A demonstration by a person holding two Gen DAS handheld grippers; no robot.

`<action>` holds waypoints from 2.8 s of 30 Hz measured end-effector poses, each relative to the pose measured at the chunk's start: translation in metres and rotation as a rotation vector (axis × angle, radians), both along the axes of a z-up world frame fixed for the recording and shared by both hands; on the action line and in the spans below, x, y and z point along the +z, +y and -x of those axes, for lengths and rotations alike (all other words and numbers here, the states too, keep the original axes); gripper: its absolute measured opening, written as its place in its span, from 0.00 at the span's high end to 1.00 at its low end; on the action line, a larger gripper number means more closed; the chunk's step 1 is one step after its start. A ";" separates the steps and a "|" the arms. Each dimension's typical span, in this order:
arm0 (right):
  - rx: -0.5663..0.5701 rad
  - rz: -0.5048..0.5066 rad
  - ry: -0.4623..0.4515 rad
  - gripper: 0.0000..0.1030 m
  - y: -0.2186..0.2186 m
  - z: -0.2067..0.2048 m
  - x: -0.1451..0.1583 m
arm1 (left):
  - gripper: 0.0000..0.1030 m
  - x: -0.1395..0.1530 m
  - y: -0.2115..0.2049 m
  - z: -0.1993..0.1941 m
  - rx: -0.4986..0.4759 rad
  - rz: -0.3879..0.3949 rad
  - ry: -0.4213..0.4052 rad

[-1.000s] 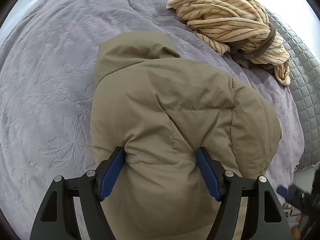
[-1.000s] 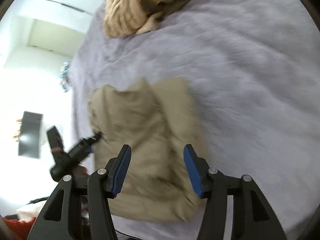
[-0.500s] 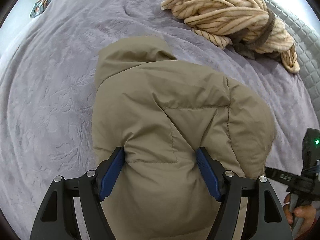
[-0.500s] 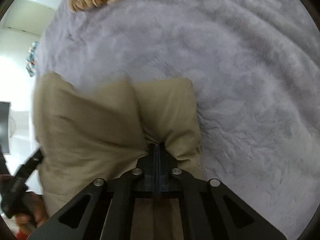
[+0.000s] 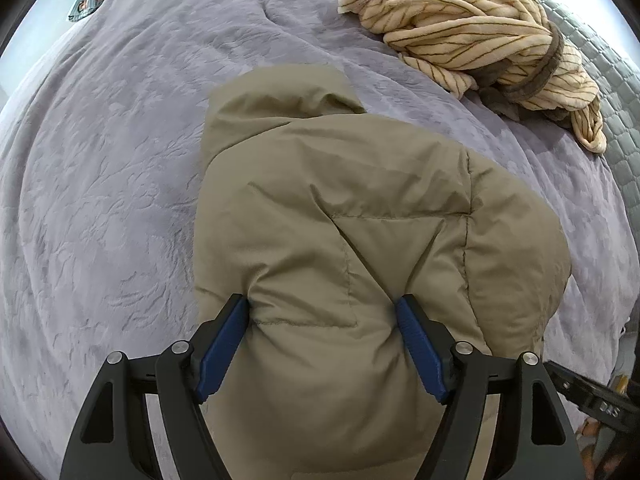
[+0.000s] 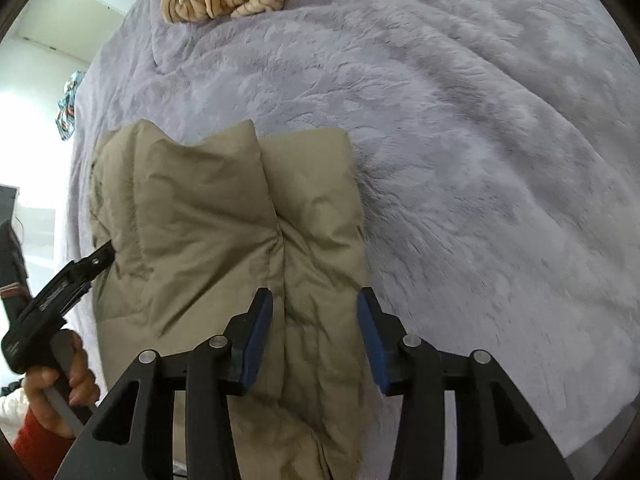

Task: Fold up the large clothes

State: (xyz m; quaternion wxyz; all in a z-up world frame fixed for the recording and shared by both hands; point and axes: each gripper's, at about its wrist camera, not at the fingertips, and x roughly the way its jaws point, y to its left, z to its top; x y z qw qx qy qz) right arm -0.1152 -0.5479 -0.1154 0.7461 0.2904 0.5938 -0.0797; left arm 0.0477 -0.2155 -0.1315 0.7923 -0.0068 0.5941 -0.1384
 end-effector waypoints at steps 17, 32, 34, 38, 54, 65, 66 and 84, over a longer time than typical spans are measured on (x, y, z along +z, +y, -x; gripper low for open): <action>-0.038 -0.060 -0.027 0.21 0.000 0.016 0.002 | 0.25 0.018 0.010 0.009 -0.004 -0.061 0.001; 0.014 -0.140 -0.090 0.00 -0.010 0.010 -0.002 | 0.00 0.019 0.054 0.012 -0.035 0.121 0.077; 0.019 -0.182 -0.106 0.00 -0.014 0.008 -0.006 | 0.00 0.015 0.066 0.009 -0.019 0.159 0.102; 0.013 -0.261 -0.093 0.00 -0.022 0.003 -0.021 | 0.00 -0.003 0.084 0.004 -0.016 0.221 0.172; 0.157 -0.545 -0.083 0.00 -0.012 -0.045 -0.091 | 0.00 -0.065 0.080 -0.003 -0.103 0.533 0.364; 0.253 -0.646 -0.087 0.00 0.009 -0.076 -0.102 | 0.00 -0.085 0.076 -0.011 -0.088 0.592 0.385; 0.249 -0.647 -0.084 0.00 0.012 -0.078 -0.102 | 0.00 -0.084 0.076 -0.010 -0.087 0.592 0.379; 0.113 -0.602 -0.188 0.42 0.072 -0.089 -0.038 | 0.29 -0.012 0.133 -0.039 -0.142 0.737 0.231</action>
